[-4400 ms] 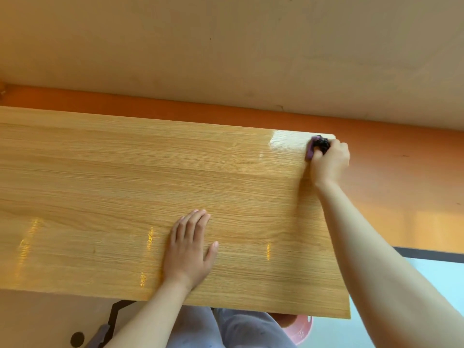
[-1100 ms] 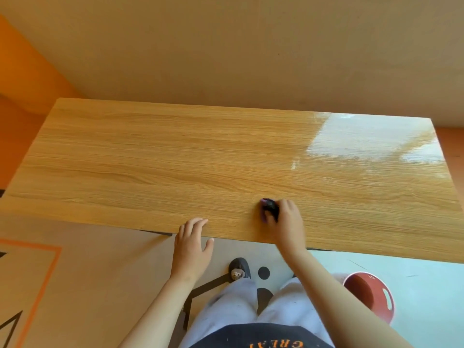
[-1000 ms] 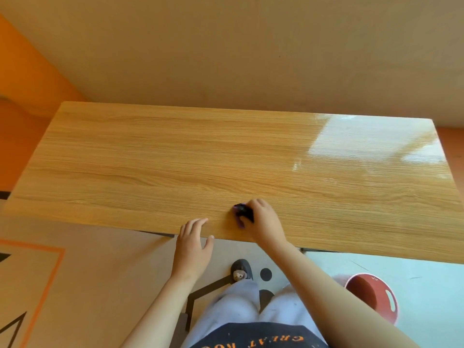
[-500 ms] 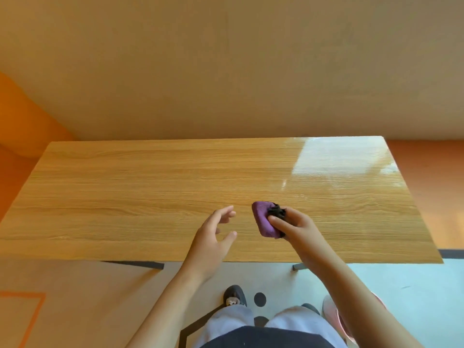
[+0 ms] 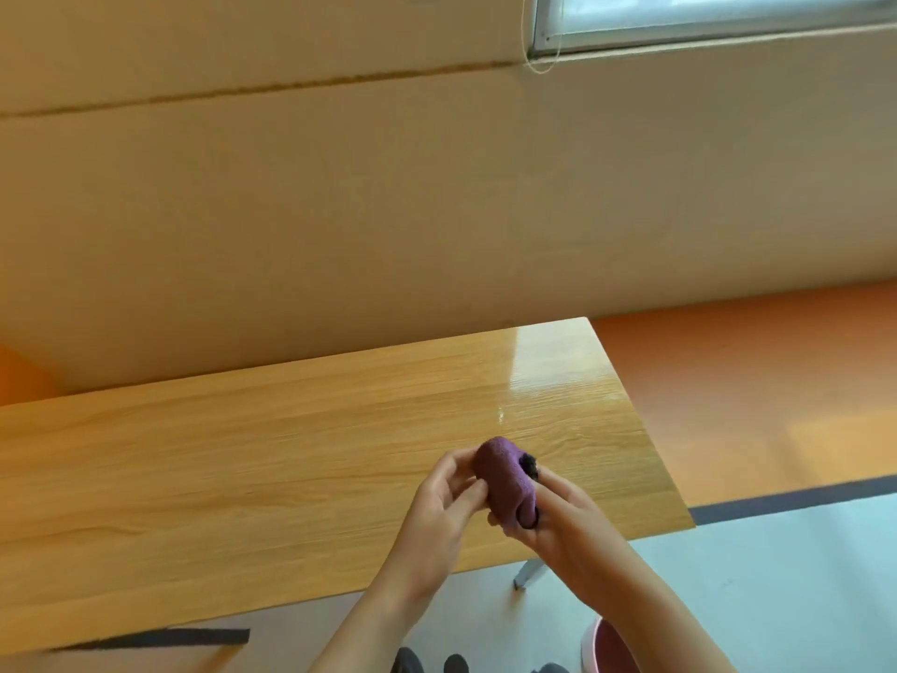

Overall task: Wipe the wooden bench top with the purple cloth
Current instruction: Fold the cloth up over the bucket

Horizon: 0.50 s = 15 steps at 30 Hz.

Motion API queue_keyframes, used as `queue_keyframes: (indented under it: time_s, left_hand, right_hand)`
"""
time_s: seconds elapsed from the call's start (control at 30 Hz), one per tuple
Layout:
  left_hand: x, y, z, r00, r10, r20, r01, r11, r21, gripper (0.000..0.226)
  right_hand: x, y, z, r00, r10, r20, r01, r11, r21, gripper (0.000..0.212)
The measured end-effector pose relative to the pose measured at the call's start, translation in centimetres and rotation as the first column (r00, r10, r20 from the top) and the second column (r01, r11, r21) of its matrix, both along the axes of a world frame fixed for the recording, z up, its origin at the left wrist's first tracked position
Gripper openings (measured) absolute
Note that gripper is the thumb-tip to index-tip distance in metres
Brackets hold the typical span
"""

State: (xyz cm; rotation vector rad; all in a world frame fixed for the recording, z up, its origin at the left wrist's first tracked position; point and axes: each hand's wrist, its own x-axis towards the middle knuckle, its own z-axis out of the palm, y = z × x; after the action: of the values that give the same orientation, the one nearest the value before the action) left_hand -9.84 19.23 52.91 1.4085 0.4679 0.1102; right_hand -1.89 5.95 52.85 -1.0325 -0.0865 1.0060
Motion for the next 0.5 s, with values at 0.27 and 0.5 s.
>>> queue_keyframes:
  time_s: [0.27,0.5]
  left_hand:
    - [3.3,-4.2,0.7,0.990,0.141,0.016,-0.141,0.989,0.033,0.013]
    - [4.9,-5.4,2.1,0.988,0.110,0.111,-0.118,0.991,0.066,0.009]
  right_hand:
    - [3.4,-4.2,1.0,0.990,-0.037,0.133,0.048,0.996,-0.079,0.034]
    - [6.9,-7.7,2.2,0.923,-0.018,0.385,0.066,0.992,-0.110,0.022]
